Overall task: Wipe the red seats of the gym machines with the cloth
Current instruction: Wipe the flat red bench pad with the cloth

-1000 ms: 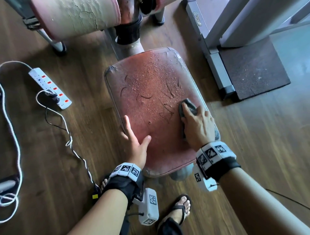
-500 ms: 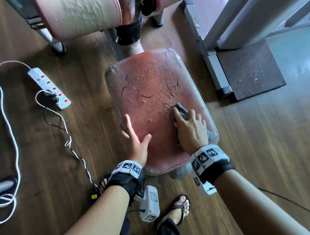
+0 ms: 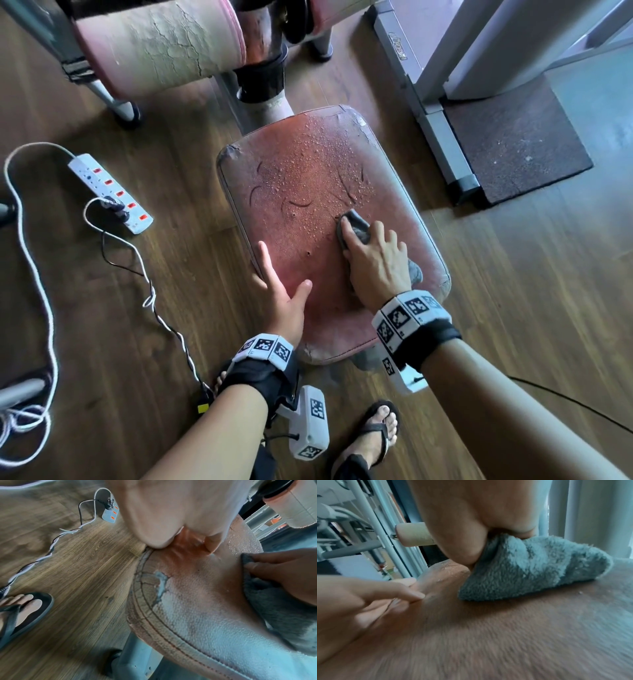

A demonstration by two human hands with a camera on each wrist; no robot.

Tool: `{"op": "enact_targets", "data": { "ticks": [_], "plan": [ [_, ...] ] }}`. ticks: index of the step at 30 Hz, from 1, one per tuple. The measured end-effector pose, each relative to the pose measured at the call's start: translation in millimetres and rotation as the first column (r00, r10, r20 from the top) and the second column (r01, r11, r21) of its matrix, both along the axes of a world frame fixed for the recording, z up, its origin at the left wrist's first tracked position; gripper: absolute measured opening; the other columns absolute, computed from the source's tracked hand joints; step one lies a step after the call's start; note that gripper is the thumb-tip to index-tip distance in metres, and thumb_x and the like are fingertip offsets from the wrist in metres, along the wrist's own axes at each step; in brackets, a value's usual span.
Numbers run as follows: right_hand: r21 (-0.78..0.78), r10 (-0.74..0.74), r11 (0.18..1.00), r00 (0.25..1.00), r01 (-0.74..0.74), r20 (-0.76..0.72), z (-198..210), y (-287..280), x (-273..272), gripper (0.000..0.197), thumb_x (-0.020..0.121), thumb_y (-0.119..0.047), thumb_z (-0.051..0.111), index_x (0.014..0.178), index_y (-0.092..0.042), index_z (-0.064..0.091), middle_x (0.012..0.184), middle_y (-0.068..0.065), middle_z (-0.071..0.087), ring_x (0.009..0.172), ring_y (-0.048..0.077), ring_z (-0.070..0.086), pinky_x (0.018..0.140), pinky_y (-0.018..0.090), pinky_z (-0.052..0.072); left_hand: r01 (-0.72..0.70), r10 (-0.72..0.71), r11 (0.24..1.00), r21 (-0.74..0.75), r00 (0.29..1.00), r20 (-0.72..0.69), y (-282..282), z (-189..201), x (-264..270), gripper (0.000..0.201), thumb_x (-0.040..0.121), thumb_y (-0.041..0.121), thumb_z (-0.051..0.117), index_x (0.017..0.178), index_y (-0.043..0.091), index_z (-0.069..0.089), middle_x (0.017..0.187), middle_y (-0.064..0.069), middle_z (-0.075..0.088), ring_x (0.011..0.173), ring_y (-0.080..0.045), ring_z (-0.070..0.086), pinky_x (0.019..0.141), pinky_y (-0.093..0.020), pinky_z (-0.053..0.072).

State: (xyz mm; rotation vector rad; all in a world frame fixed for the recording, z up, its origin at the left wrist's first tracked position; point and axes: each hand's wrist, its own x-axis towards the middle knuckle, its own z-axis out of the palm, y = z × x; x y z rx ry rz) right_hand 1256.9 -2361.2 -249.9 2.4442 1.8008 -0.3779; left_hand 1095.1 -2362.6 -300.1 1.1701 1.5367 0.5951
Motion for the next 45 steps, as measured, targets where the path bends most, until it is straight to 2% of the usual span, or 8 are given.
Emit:
{"op": "enact_targets", "data": {
  "ticks": [6,14,18,23,28,36,40,45],
  "plan": [
    [0.05,0.321,0.945,0.946,-0.323,0.031,-4.1,-36.4,-8.1,0.053,0.089,-0.031,0.054,0.141,-0.03,0.044,0.105,0.011,0.052,0.084,0.031,0.051,0.069,0.041,0.044,-0.026,0.026,1.0,-0.006,1.0,-0.007,2.3,-5.3,-0.5,0.101,0.077,0.029,0.065,0.144,0.063,-0.003,0.159,-0.023,-0.008,0.15,-0.022,0.007,0.119,-0.054,0.015],
    [-0.084,0.244,0.966,0.97,-0.245,-0.02,4.4,2.3,-17.3,0.054,0.088,-0.037,0.046,0.141,-0.029,0.042,0.112,0.012,0.052,0.091,0.033,0.053,0.074,0.043,0.043,-0.015,0.014,1.0,-0.005,0.997,-0.074,3.0,-9.9,-2.9,0.102,0.07,0.041,0.063,0.146,0.059,-0.002,0.158,-0.022,0.001,0.147,-0.029,0.019,0.116,-0.055,0.023],
    [-0.057,0.229,0.971,0.973,-0.23,-0.035,4.1,24.5,-21.4,0.052,0.093,-0.033,0.045,0.144,-0.031,0.036,0.118,0.012,0.05,0.097,0.033,0.051,0.078,0.043,0.04,0.021,-0.017,0.999,0.036,0.993,-0.117,1.4,-4.0,-0.6,0.104,0.08,0.021,0.07,0.151,0.048,-0.002,0.154,-0.026,0.015,0.143,-0.034,0.025,0.117,-0.05,0.025],
    [-0.045,0.169,0.984,0.985,-0.171,-0.033,0.8,60.0,-30.0,0.051,0.096,-0.03,0.039,0.147,-0.034,0.029,0.125,0.011,0.045,0.105,0.033,0.048,0.084,0.043,0.038,0.005,-0.001,0.999,0.047,0.996,-0.091,2.6,-4.1,-4.3,0.103,0.069,0.051,0.062,0.15,0.052,-0.002,0.155,-0.021,0.022,0.144,-0.029,0.025,0.116,-0.052,0.025],
    [-0.058,0.155,0.986,0.987,-0.157,-0.035,0.0,66.9,-32.1,0.052,0.096,-0.03,0.038,0.146,-0.037,0.027,0.124,0.01,0.043,0.106,0.032,0.047,0.087,0.044,0.038,0.017,-0.018,0.998,0.062,1.0,0.02,2.8,-5.6,-4.6,0.103,0.072,0.044,0.065,0.152,0.046,-0.001,0.162,-0.003,0.014,0.149,-0.013,0.014,0.121,-0.046,0.016],
    [-0.074,0.262,0.962,0.965,-0.263,-0.019,-1.9,53.3,-39.4,0.053,0.096,-0.038,0.043,0.146,-0.04,0.027,0.123,0.009,0.044,0.103,0.032,0.047,0.084,0.044,0.04,0.001,-0.001,0.999,0.041,1.0,0.014,2.0,1.2,-3.7,0.106,0.076,0.046,0.069,0.151,0.049,-0.006,0.161,-0.01,0.013,0.149,-0.017,0.012,0.12,-0.047,0.018],
    [-0.053,0.213,0.975,0.976,-0.215,-0.031,0.4,82.2,-44.9,0.052,0.097,-0.036,0.041,0.147,-0.041,0.026,0.123,0.009,0.043,0.107,0.033,0.047,0.088,0.044,0.04,0.003,-0.002,0.999,0.046,1.0,-0.023,2.5,8.0,-10.6,0.089,0.08,0.046,0.058,0.153,0.042,0.007,0.162,-0.008,0.008,0.142,0.002,0.009,0.113,-0.021,0.009],
    [-0.03,0.196,0.98,0.98,-0.197,-0.026,-0.5,74.3,-47.6,0.051,0.096,-0.036,0.045,0.145,-0.041,0.032,0.121,0.01,0.045,0.103,0.034,0.048,0.085,0.045,0.041,0.041,-0.046,0.99,0.138,0.999,0.029,11.9,6.7,-37.1,0.063,0.088,0.024,0.053,0.148,0.037,0.035,0.147,-0.001,0.042,0.139,-0.015,0.034,0.118,-0.041,0.026]
  ]
}}
